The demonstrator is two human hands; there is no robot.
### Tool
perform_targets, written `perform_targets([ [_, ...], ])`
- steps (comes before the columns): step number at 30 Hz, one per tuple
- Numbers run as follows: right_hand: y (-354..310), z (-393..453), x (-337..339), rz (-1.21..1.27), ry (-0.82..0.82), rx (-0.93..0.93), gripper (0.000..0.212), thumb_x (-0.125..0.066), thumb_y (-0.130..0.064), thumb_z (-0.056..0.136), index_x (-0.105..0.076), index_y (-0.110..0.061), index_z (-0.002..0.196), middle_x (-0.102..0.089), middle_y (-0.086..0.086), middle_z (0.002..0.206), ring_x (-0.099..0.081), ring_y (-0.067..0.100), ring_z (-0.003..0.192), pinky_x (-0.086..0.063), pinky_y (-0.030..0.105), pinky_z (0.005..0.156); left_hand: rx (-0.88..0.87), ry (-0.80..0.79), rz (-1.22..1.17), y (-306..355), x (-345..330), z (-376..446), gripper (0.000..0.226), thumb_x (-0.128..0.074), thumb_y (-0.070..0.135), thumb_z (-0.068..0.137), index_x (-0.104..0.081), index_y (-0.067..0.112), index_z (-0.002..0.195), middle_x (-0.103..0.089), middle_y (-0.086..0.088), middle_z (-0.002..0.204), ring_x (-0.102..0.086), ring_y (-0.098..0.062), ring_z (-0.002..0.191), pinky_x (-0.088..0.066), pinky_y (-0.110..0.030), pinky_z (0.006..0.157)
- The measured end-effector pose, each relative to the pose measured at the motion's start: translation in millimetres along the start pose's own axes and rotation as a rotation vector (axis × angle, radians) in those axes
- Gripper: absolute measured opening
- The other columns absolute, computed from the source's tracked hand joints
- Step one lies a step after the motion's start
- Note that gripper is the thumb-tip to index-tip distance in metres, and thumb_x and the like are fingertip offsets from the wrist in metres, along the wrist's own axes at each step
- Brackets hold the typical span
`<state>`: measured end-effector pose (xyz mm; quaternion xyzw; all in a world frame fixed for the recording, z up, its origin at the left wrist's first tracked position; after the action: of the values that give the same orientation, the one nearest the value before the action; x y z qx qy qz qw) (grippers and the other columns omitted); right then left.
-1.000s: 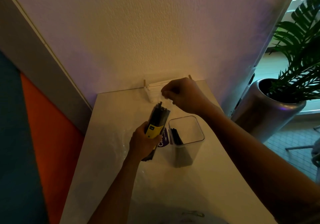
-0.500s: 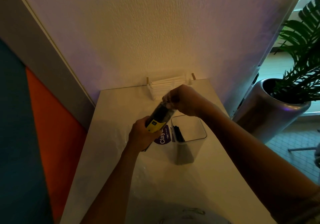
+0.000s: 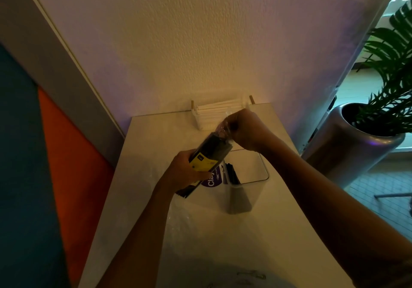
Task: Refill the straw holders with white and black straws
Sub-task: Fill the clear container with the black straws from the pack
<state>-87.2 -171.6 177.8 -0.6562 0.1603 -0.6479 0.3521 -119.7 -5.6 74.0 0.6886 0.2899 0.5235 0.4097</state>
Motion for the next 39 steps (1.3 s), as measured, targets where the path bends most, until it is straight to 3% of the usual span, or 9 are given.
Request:
perform_targets([
  [5, 0.9, -1.8, -8.8, 0.054, -0.12, -0.006, 0.018, -0.066, -0.004, 0.087, -0.076, -0.017, 0.092, -0.069, -0.007, 0.098, -0.062, 0.014, 0.099, -0.055, 0.029, 0.083, -0.007, -0.02, 0.003, 2.9, -1.5, 0.6, 0.047, -0.086, 0.011, 0.066, -0.063, 0.023, 0.105, -0.071, 0.003, 0.098, -0.069, -0.011, 0.09, -0.057, -0.027, 0.076],
  [11, 0.6, -6.1, 1.7, 0.06, 0.014, -0.017, 0.015, -0.068, -0.005, 0.086, -0.074, -0.018, 0.091, -0.065, -0.01, 0.084, -0.061, 0.007, 0.086, -0.045, 0.013, 0.064, -0.013, -0.011, 0.002, 4.8, -2.5, 0.4, 0.046, -0.086, 0.014, 0.066, -0.064, 0.023, 0.106, -0.072, 0.004, 0.098, -0.068, -0.009, 0.089, -0.056, -0.024, 0.074],
  [15, -0.9, -8.4, 11.7, 0.084, 0.088, 0.002, 0.014, -0.065, -0.008, 0.09, -0.074, -0.016, 0.097, -0.059, -0.02, 0.081, -0.058, -0.003, 0.079, -0.042, 0.009, 0.062, -0.014, 0.002, -0.019, 3.2, 0.1, 0.3, 0.048, -0.087, 0.015, 0.066, -0.064, 0.025, 0.106, -0.072, 0.005, 0.098, -0.069, -0.009, 0.089, -0.057, -0.027, 0.075],
  [19, -4.2, -10.1, 17.5, 0.077, 0.121, 0.034, 0.018, -0.064, -0.006, 0.09, -0.075, -0.016, 0.1, -0.064, -0.013, 0.088, -0.058, -0.008, 0.077, -0.044, 0.0, 0.061, -0.024, 0.008, -0.017, 3.4, 1.5, 0.8, 0.048, -0.086, 0.014, 0.067, -0.063, 0.022, 0.109, -0.072, 0.003, 0.101, -0.068, -0.011, 0.092, -0.057, -0.029, 0.078],
  [25, -9.7, -9.4, 26.7, 0.039, 0.147, 0.046, 0.016, -0.067, -0.002, 0.087, -0.075, -0.014, 0.095, -0.068, -0.008, 0.089, -0.06, -0.007, 0.078, -0.044, -0.002, 0.063, -0.03, 0.011, -0.022, 6.2, 4.3, -0.6, 0.046, -0.086, 0.015, 0.068, -0.062, 0.032, 0.103, -0.071, 0.009, 0.097, -0.069, -0.006, 0.089, -0.056, -0.021, 0.073],
  [28, -11.9, -11.2, 35.7, 0.038, 0.168, 0.05, 0.017, -0.066, -0.001, 0.087, -0.075, -0.012, 0.096, -0.07, -0.005, 0.093, -0.063, 0.0, 0.082, -0.045, 0.001, 0.067, -0.022, 0.016, -0.044, 4.1, 4.3, -0.5, 0.045, -0.086, 0.014, 0.068, -0.064, 0.03, 0.104, -0.073, 0.006, 0.097, -0.07, -0.009, 0.089, -0.057, -0.026, 0.075],
  [33, -9.5, -9.6, 50.4, 0.053, 0.222, 0.033, 0.016, -0.065, -0.001, 0.089, -0.073, -0.014, 0.096, -0.067, -0.009, 0.086, -0.062, -0.003, 0.078, -0.047, 0.002, 0.067, -0.012, 0.019, -0.074, 5.7, 2.5, 0.1, 0.043, -0.084, 0.011, 0.069, -0.065, 0.023, 0.106, -0.073, 0.002, 0.098, -0.07, -0.012, 0.09, -0.058, -0.029, 0.077],
  [37, -2.4, -13.9, 43.5, 0.297, 0.191, -0.035, 0.03, -0.062, -0.013, 0.094, -0.06, -0.013, 0.124, -0.071, -0.001, 0.097, -0.068, 0.0, 0.08, -0.055, 0.015, 0.07, -0.007, 0.026, -0.091, 12.0, 1.2, 1.2, 0.041, -0.083, 0.009, 0.07, -0.064, 0.027, 0.102, -0.072, 0.007, 0.095, -0.069, -0.005, 0.086, -0.055, -0.02, 0.071],
  [39, 1.2, -17.5, 36.5, 0.405, 0.168, -0.07, 0.035, -0.063, -0.019, 0.094, -0.057, -0.011, 0.128, -0.072, 0.002, 0.1, -0.07, 0.007, 0.084, -0.059, 0.024, 0.074, -0.006, 0.031, -0.096, 15.6, -0.3, 0.6, 0.041, -0.083, 0.009, 0.071, -0.063, 0.03, 0.099, -0.071, 0.01, 0.093, -0.068, -0.001, 0.083, -0.053, -0.015, 0.067],
])
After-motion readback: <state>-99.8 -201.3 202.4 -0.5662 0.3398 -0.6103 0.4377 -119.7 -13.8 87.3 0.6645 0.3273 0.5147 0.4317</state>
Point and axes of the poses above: each hand's wrist, its own z-axis towards the middle knuckle, its own x-axis out of the back of the hand, y = z × x, the point moved 9 cm from there along z, towards the middle knuckle
